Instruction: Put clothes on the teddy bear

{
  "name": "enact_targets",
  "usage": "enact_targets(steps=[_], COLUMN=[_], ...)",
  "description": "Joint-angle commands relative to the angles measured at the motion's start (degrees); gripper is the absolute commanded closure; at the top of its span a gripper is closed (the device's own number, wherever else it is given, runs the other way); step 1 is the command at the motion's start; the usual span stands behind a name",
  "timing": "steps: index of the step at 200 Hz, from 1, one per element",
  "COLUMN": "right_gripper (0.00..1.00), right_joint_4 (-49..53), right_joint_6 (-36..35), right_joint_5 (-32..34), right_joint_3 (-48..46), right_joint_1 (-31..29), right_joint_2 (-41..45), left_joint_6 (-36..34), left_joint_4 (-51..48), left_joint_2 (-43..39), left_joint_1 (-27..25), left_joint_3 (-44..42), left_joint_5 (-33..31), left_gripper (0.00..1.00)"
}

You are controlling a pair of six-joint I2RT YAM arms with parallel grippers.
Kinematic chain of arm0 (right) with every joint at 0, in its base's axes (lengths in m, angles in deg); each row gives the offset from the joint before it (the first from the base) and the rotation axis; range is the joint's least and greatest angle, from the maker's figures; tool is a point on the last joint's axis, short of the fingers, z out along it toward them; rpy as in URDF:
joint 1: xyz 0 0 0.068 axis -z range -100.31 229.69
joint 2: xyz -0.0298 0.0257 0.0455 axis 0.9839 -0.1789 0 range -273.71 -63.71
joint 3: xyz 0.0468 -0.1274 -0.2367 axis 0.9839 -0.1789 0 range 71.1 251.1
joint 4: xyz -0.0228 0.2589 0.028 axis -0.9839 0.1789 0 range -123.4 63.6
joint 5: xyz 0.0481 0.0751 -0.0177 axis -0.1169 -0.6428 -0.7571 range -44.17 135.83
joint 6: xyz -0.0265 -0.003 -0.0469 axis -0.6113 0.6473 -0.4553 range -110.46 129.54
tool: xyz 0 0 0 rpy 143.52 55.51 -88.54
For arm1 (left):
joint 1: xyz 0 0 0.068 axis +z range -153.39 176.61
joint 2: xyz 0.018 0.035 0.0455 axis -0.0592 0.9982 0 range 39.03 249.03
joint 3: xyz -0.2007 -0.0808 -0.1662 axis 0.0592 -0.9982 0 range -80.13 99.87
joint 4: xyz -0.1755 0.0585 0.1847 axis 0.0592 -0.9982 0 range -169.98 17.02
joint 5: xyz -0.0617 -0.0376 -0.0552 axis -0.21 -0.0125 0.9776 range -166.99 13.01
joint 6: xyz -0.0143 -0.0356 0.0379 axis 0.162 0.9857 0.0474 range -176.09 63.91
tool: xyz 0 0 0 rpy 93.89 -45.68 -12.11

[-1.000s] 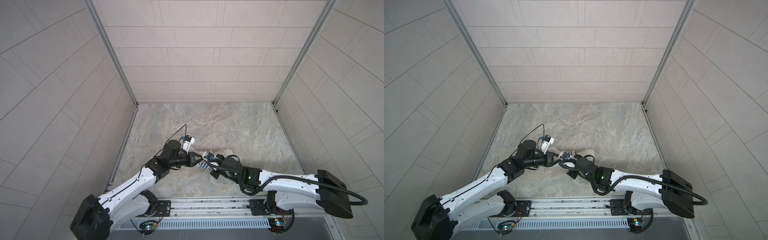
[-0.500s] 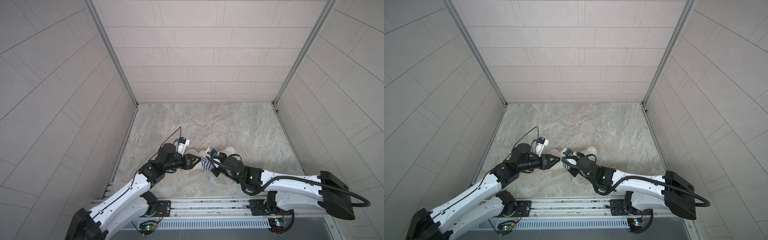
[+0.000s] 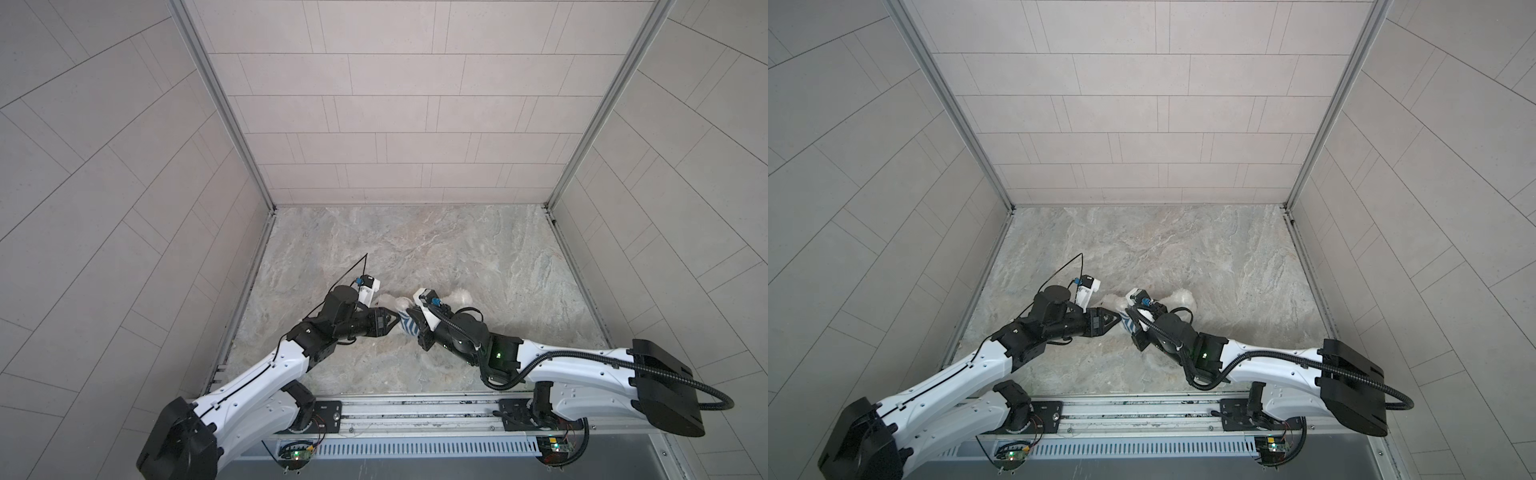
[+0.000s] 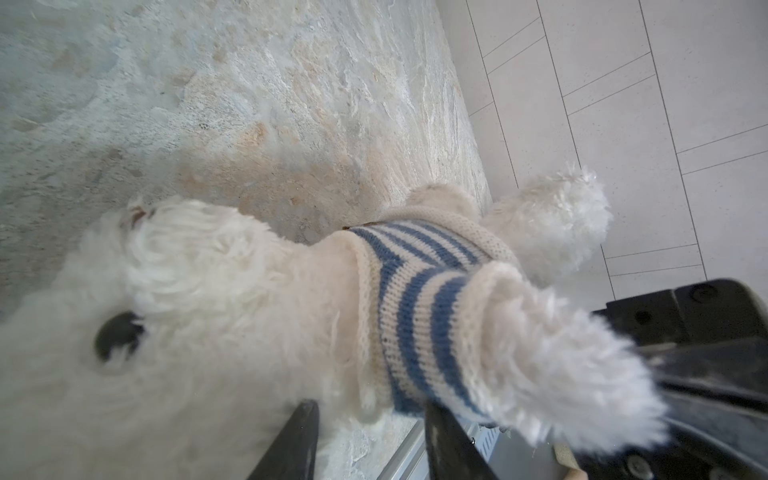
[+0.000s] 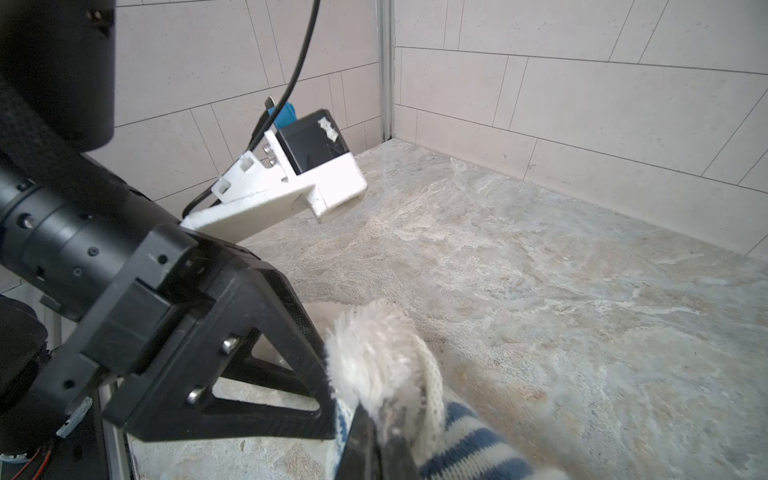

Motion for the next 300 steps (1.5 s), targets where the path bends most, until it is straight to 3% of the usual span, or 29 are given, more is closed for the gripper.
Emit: enact_targets(steps=[1,27,113,164,246,300], right_gripper=[1.0,1.0,1.0,1.0,1.0,0.67], right_joint_4=[-4.2,-3.2,-5.8,-8.2,-8.4,-4.8], right_joint_6=[1.8,1.6,2.9,4.3,6.1,5.9], right_joint_5=[-1.8,-2.1,-1.7,1.6,6.9,6.1], right_joint_3=[1.4,2.4,-0.4,-4.7,-8.4,-6.1], right_joint_1=[-0.2,-0.4,-0.5,-0.3,0.1,0.1], right_joint_2=[-0.6,-0.9,3.0,7.2,10.0,7.0], left_joint_6=[0.6,0.2,-1.0,-0.3,-6.5,-6.5], left_joint_4=[5.2,7.2,8.9,8.0,-0.1,3.1], left_joint_2=[1.3,2.8,7.4,5.9,4.1,5.7], left_joint_1=[-1.2,-2.1,-2.0,1.0,2.0,1.7], left_joint_3=[-0.1,0.6,1.3,-2.0,-0.3,0.1], left_joint_5=[0.5,0.4,-0.8,-2.2,-4.3,-0.4], left_gripper=[0.55,0.59,1.0,1.0,1.0,1.0])
